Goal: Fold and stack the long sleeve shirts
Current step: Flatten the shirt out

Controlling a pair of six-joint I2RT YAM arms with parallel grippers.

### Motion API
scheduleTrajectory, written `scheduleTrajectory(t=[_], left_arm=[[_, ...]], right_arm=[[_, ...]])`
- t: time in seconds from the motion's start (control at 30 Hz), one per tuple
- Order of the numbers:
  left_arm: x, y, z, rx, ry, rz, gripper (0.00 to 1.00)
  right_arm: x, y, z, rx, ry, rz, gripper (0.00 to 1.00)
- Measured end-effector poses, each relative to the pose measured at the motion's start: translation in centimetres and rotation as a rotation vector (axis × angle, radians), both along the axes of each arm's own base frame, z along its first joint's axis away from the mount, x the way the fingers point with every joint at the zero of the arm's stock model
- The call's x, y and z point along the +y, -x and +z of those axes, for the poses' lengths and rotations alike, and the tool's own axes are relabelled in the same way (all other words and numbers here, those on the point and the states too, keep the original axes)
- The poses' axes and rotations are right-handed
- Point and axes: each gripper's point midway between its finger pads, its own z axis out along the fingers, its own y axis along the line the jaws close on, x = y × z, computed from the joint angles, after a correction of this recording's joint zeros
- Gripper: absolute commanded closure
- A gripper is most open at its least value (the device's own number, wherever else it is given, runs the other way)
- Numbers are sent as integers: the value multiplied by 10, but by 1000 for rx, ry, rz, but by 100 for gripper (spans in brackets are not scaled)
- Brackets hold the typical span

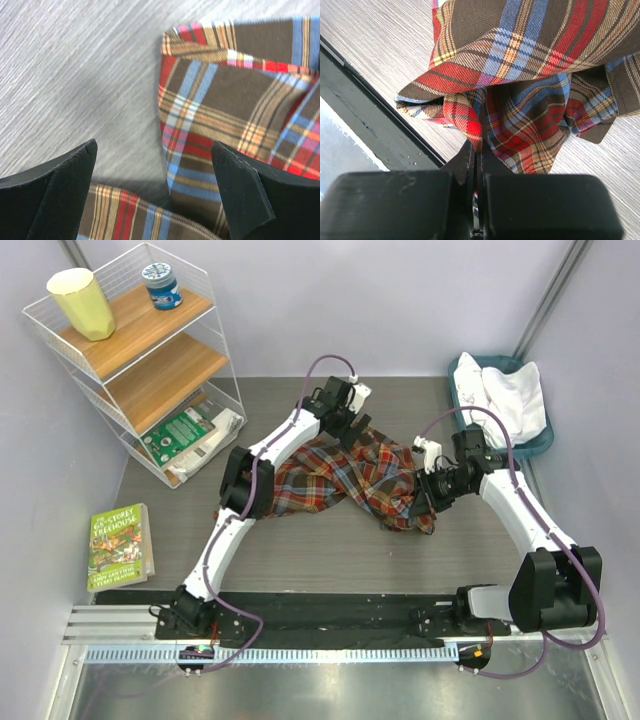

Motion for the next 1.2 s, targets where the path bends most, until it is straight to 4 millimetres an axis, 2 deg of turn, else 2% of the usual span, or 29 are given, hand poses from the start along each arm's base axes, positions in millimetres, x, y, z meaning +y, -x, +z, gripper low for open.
scheduleTrajectory(t=[0.13, 0.23, 0.27, 0.33, 0.37, 0.43, 0.47, 0.53, 0.57, 0.67, 0.73, 0.77, 0.83, 0.9, 1.0, 1.1, 1.13, 1.2], left_arm=[[-7, -5, -7, 9, 41, 11, 5], [-14, -2, -18, 41, 70, 16, 12], [-18, -2, -19, 47, 90, 16, 22], [-22, -3, -18, 55, 110, 25, 32], [-23, -4, -17, 57, 121, 33, 48], [-27, -7, -17, 57, 138, 44, 63], [-28, -8, -18, 59, 142, 45, 76], [-30, -7, -18, 67, 155, 50, 86], [-28, -8, -18, 73, 163, 54, 99], [-30, -6, -13, 106, 210, 62, 100], [-27, -9, 1, 127, 268, 73, 100], [-24, -10, 13, 135, 302, 79, 100], [-11, -11, 52, 145, 389, 85, 100], [9, -9, 110, 115, 471, 84, 100], [36, 9, 213, 10, 587, 24, 100], [60, 61, 314, -127, 666, -91, 100], [65, 85, 339, -169, 676, -129, 100], [70, 115, 366, -225, 675, -179, 100]], right_arm=[[0, 0, -1, 4, 1, 3, 99], [0, 0, -3, 9, 2, 4, 99], [0, 0, -3, 12, 2, 5, 99], [0, 0, -4, 16, 3, 6, 99], [0, 0, -4, 16, 3, 5, 99], [0, 0, -4, 15, 3, 5, 99], [0, 0, -4, 15, 3, 5, 99], [0, 0, -5, 21, 3, 6, 99], [0, 0, -6, 26, 3, 5, 99], [0, 0, -11, 46, 4, 4, 99], [0, -1, -12, 50, 4, 1, 99], [0, -2, -12, 50, 3, -2, 99], [0, -6, -11, 43, 4, -13, 99], [0, -11, -11, 35, 6, -24, 99], [-1, -26, -12, 24, 10, -50, 99], [-1, -45, -12, 6, 10, -75, 99], [-1, -50, -11, 1, 9, -80, 99], [-2, -58, -8, -9, 6, -87, 99]])
